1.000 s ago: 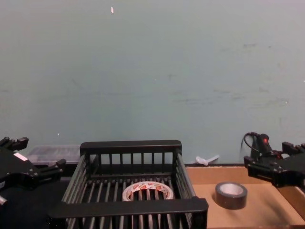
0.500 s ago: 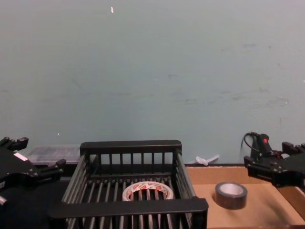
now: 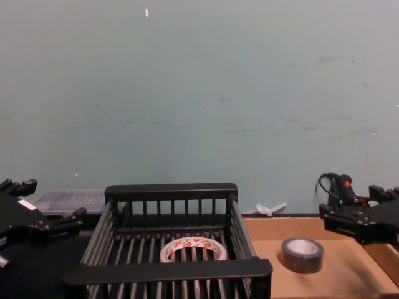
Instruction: Pick up the white tape and place it into the black box , Pick up the silver tape and place it into the brown box.
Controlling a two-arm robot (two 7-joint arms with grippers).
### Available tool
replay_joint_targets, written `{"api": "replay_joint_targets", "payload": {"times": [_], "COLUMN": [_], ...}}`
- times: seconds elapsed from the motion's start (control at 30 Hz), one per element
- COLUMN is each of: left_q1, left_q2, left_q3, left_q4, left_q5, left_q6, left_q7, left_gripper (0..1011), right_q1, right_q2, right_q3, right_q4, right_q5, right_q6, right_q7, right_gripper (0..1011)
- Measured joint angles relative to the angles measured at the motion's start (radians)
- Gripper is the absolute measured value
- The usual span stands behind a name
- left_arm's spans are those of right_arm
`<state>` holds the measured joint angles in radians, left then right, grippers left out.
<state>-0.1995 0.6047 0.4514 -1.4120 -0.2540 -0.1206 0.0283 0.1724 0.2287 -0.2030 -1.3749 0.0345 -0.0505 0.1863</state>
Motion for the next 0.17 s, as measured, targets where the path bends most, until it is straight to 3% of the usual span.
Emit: {"api": "replay_joint_targets", "payload": {"times": [0.17], "left_q1": [0.0], "left_q2": [0.0], "left_q3": [0.0], "left_q4": [0.0], "left_q5": [0.0], "left_q6": [0.0], "left_q7": [0.0], "left_gripper": [1001], "right_q1": [0.0], "right_q2": [0.0], "right_q3": [0.0], "right_q4": [0.0], "right_q5": [0.0], "right_q6": [0.0], "right_q7": [0.0], "right_gripper": [1002]}}
